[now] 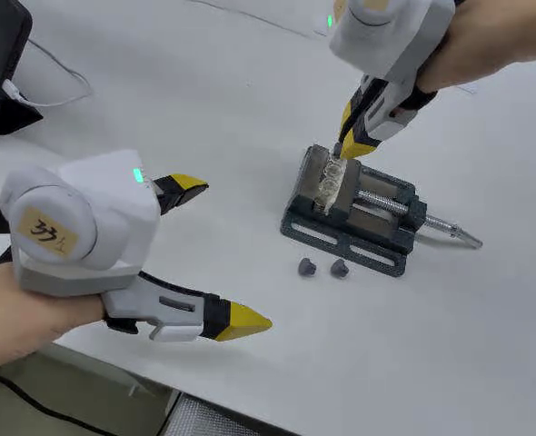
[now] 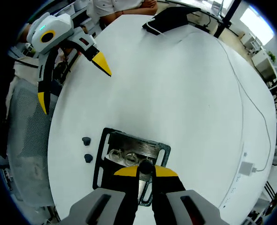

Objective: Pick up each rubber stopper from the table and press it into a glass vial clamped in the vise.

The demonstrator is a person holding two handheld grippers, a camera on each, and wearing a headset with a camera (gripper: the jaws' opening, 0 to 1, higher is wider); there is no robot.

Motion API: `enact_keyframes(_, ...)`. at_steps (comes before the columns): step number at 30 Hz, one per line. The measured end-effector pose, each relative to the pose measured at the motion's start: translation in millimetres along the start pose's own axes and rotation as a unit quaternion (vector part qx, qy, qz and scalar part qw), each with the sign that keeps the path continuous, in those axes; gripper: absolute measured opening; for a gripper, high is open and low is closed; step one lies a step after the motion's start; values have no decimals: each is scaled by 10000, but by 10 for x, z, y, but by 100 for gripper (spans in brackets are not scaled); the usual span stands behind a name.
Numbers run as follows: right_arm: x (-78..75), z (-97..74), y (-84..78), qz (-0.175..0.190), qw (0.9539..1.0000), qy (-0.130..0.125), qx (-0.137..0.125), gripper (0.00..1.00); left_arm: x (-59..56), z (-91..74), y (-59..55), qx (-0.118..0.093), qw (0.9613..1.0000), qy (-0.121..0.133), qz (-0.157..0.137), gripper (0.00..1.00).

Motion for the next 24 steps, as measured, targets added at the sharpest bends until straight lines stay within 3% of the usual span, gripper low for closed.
enact_keyframes(7, -12, 24, 24, 639, 9980, -37, 13, 4, -3, 18, 8, -16, 10000, -15, 3, 96)
enact_keyframes(24, -42, 22, 28, 252, 9997, -7, -27, 6, 11, 4, -12, 14, 10000, -4, -15, 96)
Point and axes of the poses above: the centre of the closed fingertips' face, and the gripper's own axes: z roughly forward along the fingers, x roughly to its left, y roughly out of its top, the point moved 4 cm from there along -z, roughly backward along the fingers, and after that the axes turned 15 degrees about z, right-handed, at the moved point
